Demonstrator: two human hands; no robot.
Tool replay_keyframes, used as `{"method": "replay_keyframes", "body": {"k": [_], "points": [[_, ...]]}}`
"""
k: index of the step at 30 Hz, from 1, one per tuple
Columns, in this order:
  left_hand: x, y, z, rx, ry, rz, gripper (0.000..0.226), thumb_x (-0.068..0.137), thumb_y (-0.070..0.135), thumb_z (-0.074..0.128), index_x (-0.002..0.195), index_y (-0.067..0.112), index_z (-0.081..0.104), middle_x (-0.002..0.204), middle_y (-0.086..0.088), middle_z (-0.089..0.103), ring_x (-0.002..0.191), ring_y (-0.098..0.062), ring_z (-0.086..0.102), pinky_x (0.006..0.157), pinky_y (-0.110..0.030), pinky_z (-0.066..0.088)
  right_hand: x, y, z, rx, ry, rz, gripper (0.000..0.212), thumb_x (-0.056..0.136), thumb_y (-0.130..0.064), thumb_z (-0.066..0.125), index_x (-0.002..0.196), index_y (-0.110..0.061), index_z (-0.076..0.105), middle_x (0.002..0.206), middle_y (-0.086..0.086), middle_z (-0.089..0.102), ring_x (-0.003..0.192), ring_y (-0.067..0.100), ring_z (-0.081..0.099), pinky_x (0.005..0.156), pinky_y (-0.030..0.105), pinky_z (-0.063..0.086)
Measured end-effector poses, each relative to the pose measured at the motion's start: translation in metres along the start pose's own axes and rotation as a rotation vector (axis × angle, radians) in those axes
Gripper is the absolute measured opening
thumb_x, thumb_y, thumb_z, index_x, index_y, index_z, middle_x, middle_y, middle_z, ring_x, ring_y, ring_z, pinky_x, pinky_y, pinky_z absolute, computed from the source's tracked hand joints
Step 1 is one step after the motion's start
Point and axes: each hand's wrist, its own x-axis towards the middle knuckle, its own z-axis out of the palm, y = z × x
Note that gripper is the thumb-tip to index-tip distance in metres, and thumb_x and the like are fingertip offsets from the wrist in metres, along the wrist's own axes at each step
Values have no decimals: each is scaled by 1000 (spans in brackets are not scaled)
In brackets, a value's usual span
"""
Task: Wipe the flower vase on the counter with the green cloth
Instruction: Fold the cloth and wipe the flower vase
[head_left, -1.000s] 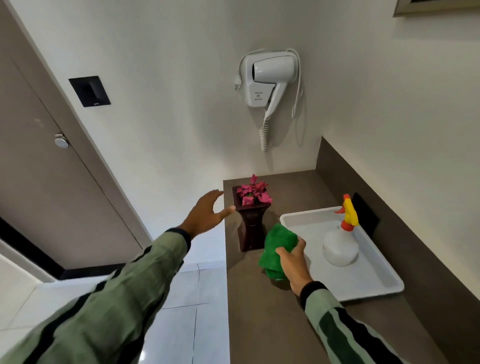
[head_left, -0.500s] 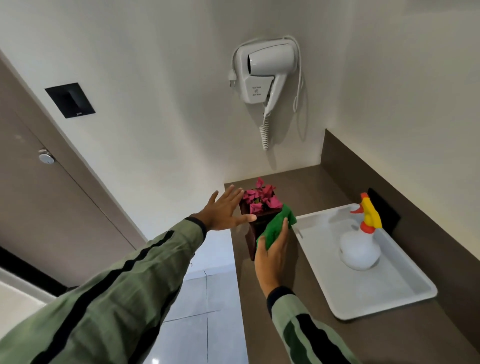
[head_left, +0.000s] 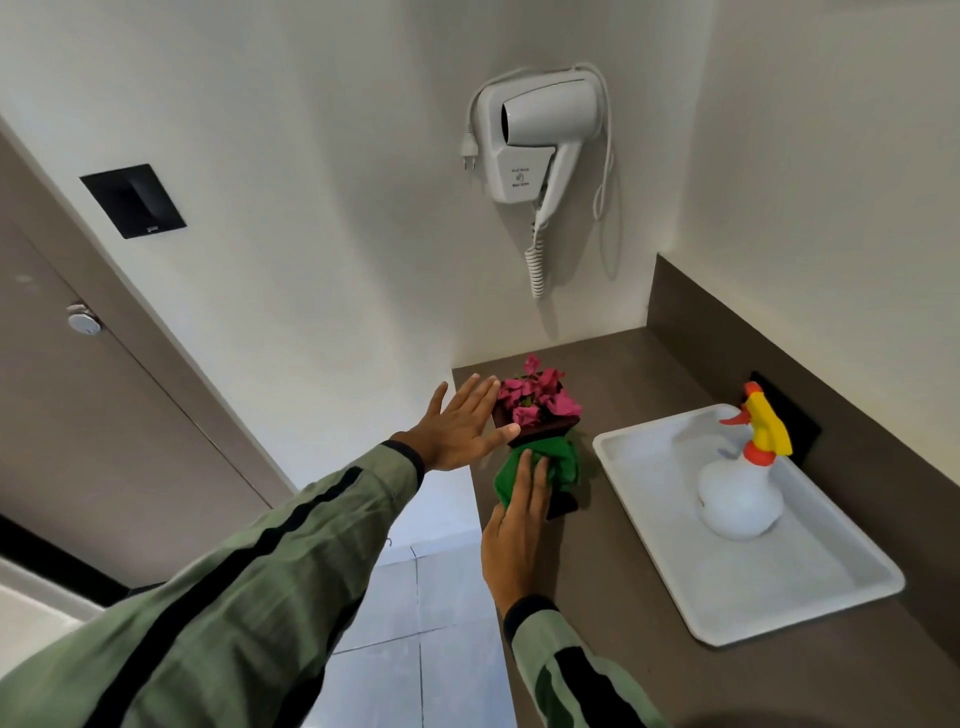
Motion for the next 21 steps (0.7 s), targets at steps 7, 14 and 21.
{"method": "replay_keyframes", "body": {"k": [7, 14, 21], "points": [[0, -1, -1, -10, 2, -2, 93, 85, 77, 11, 155, 20, -10, 166, 2, -11, 150, -13, -17, 119, -53, -14, -17, 4, -15, 50, -16, -17, 58, 94, 3, 47, 148, -12, 28, 158, 11, 27, 143, 30, 34, 112, 36, 38], [1, -4, 0, -25, 13, 2, 97, 82, 80, 11, 155, 21, -10, 166, 1, -11, 150, -13, -17, 119, -53, -15, 10, 11, -39, 166, 264, 219, 64, 93, 5, 47, 150, -10, 21, 155, 21, 31, 135, 38, 43, 102, 37, 41], [3, -3, -2, -16, -7, 2, 96, 82, 80, 11, 155, 21, -10, 166, 0, -12, 150, -14, -17, 119, -53, -14, 12, 5, -3, 139, 63, 169, 62, 94, 4, 47, 150, -10, 23, 161, 15, 17, 144, 35, 29, 111, 34, 31]]}}
